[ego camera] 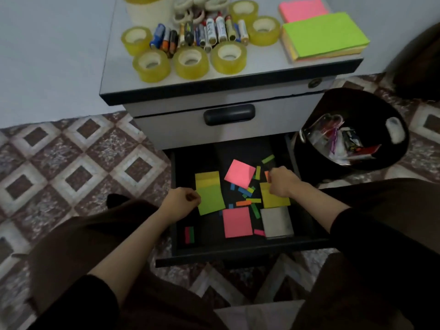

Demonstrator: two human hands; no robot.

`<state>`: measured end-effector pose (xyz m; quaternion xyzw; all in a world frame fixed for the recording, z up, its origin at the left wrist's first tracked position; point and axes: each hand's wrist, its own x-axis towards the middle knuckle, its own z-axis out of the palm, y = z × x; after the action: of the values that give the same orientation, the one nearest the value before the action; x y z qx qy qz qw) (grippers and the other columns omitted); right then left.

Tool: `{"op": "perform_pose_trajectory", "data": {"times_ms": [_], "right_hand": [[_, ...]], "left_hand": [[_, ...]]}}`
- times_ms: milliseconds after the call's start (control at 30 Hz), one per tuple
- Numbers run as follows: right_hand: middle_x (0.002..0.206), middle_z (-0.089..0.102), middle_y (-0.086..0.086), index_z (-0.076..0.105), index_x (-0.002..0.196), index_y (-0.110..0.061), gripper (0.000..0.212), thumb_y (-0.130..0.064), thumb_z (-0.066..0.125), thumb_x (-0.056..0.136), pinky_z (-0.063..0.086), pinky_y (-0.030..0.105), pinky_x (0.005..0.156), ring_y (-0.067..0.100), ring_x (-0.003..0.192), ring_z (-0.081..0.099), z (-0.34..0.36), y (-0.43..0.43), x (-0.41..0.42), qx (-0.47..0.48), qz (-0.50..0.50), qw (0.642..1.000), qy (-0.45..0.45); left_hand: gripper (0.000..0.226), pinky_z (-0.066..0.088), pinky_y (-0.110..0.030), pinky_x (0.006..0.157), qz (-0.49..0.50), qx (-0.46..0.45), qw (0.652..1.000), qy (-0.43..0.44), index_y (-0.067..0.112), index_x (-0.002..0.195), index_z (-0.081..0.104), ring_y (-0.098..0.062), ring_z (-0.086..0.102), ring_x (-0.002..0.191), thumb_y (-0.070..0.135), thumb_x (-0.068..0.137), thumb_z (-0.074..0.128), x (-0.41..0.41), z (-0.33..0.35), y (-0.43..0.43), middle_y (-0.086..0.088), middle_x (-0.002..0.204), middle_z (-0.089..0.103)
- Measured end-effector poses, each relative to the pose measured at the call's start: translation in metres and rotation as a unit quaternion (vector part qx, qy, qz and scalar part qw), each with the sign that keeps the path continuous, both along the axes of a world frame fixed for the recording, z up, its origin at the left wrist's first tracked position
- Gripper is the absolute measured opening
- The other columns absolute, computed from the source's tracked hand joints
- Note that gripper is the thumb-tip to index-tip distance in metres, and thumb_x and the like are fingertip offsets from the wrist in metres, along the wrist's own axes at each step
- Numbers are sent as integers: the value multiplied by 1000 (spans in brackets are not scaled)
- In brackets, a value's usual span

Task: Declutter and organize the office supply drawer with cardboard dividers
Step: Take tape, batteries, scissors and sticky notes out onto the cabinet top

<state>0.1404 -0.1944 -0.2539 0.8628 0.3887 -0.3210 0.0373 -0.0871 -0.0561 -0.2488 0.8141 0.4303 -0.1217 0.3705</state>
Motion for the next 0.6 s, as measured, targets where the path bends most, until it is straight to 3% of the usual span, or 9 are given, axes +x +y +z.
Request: {"op": "perform_pose_trajectory", "data": {"times_ms": [167,300,367,433,500,600], "right_hand": [[113,59,16,59,110,1,42,-34,62,88,47,30,74,29,104,59,-30,1,-3,-36,-99,994,-7],[99,57,11,53,115,1,65,-53,64,81,45,27,57,23,90,61,-49,4,-14,-66,-158,985,-21],[114,56,14,34,134,4,90,-58,64,77,53,32,67,26,100,61,-63,8,-23,-72,-191,978,-41],[119,52,20,17,142,6,102,-60,61,79,55,42,80,32,106,59,-77,13,-29,-96,-178,977,-65],[118,48,24,23,141,6,89,-53,59,85,54,45,84,37,107,57,-85,15,-29,-129,-146,977,-83],[123,41,23,37,134,3,62,-36,57,91,53,38,86,32,107,55,-82,15,-28,-134,-138,976,-98]], "left_hand": [[34,40,-19,86,22,-13,999,45,6,120,60,-21,57,112,23,90,59,10,-21,5,-10,121,61],[44,43,-27,89,35,-28,995,87,1,128,50,-26,57,110,24,91,57,22,-31,1,-15,120,59],[24,47,-29,78,27,-33,991,125,2,99,59,-28,59,102,24,92,54,25,-39,-1,-12,99,62],[29,43,-26,68,2,-35,984,175,8,69,47,-28,59,96,25,93,50,25,-45,-4,-5,81,52],[32,40,-23,60,-10,-48,979,200,7,67,43,-26,58,89,26,93,48,24,-53,-6,-3,76,48],[32,32,-20,46,16,-34,980,194,11,63,41,-15,48,63,25,91,49,25,-64,-8,0,66,44]]}}
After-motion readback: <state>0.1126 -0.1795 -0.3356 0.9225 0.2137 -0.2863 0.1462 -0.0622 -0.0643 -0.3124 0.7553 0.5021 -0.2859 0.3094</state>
